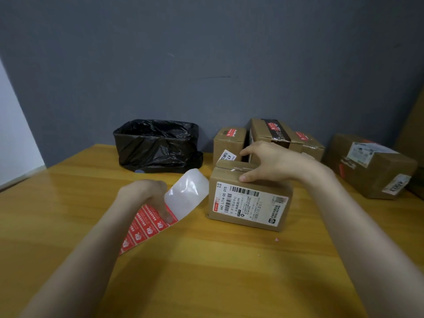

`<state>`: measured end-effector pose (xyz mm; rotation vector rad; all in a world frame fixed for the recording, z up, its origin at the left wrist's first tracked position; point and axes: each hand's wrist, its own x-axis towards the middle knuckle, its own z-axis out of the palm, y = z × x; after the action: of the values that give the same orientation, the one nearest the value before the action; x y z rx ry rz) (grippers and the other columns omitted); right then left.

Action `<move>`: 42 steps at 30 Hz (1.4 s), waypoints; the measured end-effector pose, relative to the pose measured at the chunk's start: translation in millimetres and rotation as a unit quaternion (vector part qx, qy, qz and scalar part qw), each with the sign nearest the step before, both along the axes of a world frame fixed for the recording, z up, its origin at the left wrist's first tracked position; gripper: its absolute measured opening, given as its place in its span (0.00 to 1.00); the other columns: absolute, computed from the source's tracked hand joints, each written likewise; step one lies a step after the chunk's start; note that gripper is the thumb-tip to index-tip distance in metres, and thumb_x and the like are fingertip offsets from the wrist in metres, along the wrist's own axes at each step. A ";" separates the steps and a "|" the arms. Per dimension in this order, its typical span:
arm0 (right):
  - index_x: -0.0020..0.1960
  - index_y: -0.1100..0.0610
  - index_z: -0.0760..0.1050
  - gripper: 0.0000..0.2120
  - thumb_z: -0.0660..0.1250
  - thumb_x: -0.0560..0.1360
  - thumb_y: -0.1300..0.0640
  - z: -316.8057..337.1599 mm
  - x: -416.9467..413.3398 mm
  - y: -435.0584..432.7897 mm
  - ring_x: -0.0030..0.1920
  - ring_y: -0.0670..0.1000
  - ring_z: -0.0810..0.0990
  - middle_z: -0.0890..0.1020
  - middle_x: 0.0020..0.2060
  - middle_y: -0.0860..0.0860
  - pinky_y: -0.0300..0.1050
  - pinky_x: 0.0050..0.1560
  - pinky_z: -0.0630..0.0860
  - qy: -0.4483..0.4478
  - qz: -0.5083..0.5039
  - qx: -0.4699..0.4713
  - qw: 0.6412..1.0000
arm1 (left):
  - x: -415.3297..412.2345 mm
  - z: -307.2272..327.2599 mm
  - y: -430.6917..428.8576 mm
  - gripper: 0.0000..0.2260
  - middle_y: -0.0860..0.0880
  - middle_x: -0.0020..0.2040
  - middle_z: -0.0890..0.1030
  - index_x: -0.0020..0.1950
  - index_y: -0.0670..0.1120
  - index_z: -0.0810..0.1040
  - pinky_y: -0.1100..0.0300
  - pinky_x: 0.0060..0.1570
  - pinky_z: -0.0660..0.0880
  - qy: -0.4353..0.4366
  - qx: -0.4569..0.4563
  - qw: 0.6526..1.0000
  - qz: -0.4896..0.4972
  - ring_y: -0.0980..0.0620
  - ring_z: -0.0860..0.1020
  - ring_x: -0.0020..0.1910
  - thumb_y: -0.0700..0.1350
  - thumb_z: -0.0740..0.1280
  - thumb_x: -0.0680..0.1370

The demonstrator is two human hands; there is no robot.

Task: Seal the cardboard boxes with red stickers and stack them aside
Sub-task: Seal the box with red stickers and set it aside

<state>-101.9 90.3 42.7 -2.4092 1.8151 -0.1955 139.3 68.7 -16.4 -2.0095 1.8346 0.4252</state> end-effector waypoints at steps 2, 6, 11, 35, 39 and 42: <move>0.72 0.49 0.61 0.34 0.69 0.71 0.44 -0.6 0.7 2.4 0.71 0.52 0.62 0.63 0.72 0.50 0.54 0.69 0.63 -0.010 0.005 -0.001 1.000 | 4.2 -1.9 -4.3 0.35 0.50 0.47 0.76 0.60 0.47 0.62 0.51 0.54 0.76 0.026 -0.003 1.000 0.015 0.50 0.78 0.47 0.57 0.77 0.63; 0.71 0.48 0.64 0.31 0.69 0.71 0.46 -0.1 -0.2 6.3 0.70 0.51 0.64 0.64 0.71 0.50 0.48 0.65 0.65 -0.049 0.012 -0.014 0.999 | 10.0 2.0 -3.3 0.25 0.49 0.46 0.77 0.61 0.46 0.67 0.54 0.49 0.78 0.100 -0.075 0.992 0.007 0.50 0.79 0.45 0.48 0.74 0.69; 0.66 0.49 0.70 0.23 0.69 0.72 0.48 2.3 -1.2 6.7 0.68 0.50 0.65 0.68 0.68 0.49 0.42 0.59 0.64 -0.114 0.016 -0.068 0.991 | 10.0 31.3 -5.0 0.09 0.49 0.38 0.78 0.52 0.46 0.74 0.60 0.33 0.72 0.250 -0.269 0.929 0.051 0.53 0.78 0.35 0.44 0.70 0.74; 0.44 0.52 0.79 0.05 0.71 0.71 0.61 -13.1 27.2 -33.2 0.41 0.43 0.79 0.81 0.38 0.46 0.37 0.47 0.76 -0.462 0.058 -0.221 0.857 | -55.7 79.3 -5.9 0.05 0.51 0.32 0.83 0.39 0.51 0.84 0.66 0.31 0.76 0.456 -0.348 0.815 -0.086 0.56 0.81 0.30 0.51 0.73 0.70; 0.42 0.53 0.79 0.04 0.72 0.70 0.61 -12.7 25.9 -35.8 0.39 0.42 0.78 0.80 0.36 0.45 0.33 0.44 0.75 -0.471 0.055 -0.219 0.852 | -57.7 82.2 -8.7 0.05 0.53 0.34 0.84 0.38 0.51 0.84 0.69 0.31 0.75 0.466 -0.324 0.816 -0.111 0.57 0.82 0.32 0.52 0.73 0.68; 0.43 0.54 0.80 0.03 0.72 0.71 0.60 -12.2 26.2 -34.4 0.40 0.42 0.79 0.81 0.37 0.45 0.34 0.45 0.76 -0.477 0.065 -0.190 0.856 | -55.9 83.8 -9.3 0.03 0.55 0.35 0.84 0.42 0.52 0.83 0.70 0.31 0.77 0.460 -0.297 0.826 -0.130 0.58 0.82 0.33 0.50 0.71 0.71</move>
<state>-75.7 56.0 30.5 -1.9691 1.1815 -1.5298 83.3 59.4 67.5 -2.0063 3.1127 0.9564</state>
